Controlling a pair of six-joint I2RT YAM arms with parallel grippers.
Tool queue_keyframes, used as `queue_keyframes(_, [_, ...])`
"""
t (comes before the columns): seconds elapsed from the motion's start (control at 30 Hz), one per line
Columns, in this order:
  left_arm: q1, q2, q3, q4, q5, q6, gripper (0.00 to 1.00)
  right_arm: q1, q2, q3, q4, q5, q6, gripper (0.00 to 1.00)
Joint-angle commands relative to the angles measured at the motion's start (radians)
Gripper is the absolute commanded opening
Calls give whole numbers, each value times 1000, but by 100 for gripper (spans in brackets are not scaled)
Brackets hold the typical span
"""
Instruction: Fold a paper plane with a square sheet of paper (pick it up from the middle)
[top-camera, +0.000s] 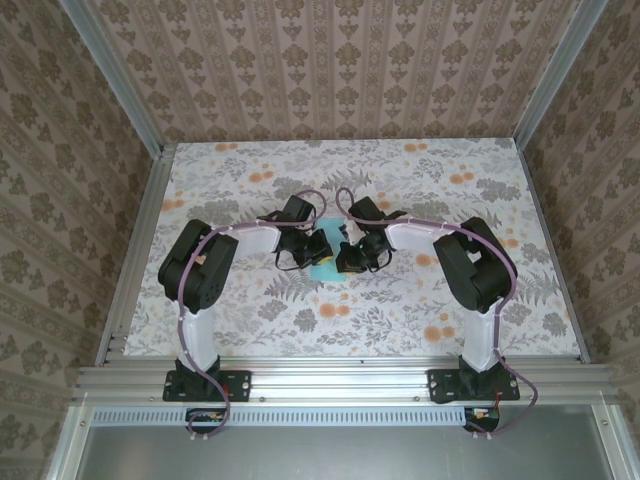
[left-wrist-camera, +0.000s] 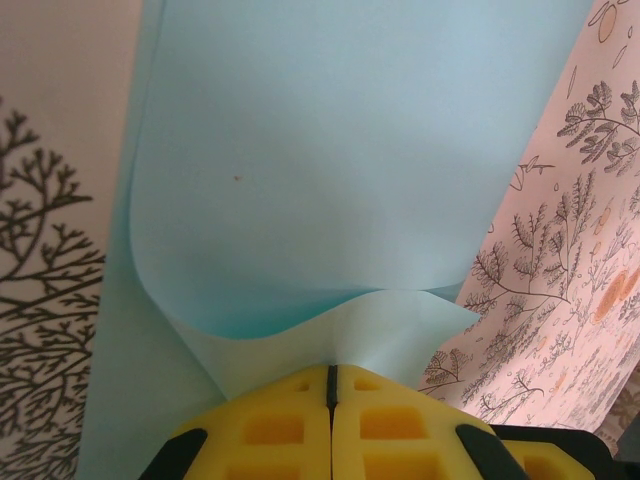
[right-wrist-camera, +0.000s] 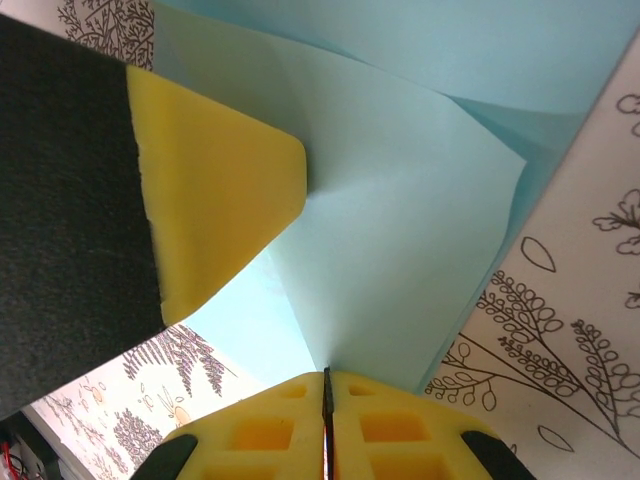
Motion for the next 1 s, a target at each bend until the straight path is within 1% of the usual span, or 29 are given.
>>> queue_keyframes(0.0, [-8, 44, -13, -96, -48, 24, 6, 5, 25, 17, -68, -17, -16, 11])
queue_keyframes(0.37, [-8, 45, -15, -95, -50, 23, 6, 5, 40, 7, -92, -16, -31, 11])
queue_keyframes(0.5, [-8, 45, -14, -96, -52, 23, 6, 4, 34, -4, -128, -16, -56, 11])
queue_keyframes(0.63, [-8, 46, -15, -96, -53, 23, 6, 5, 22, -18, -207, -59, -113, 11])
queue_keyframes(0.77, [-8, 47, -16, -97, -53, 24, 6, 5, -6, -27, -260, -46, -149, 11])
queue_keyframes(0.83, [-8, 48, -16, -97, -52, 25, 6, 4, -40, -20, -247, -38, -131, 11])
queue_keyframes(0.97, [-8, 44, -15, -102, -53, 28, 6, 4, -129, -17, -138, -20, -51, 12])
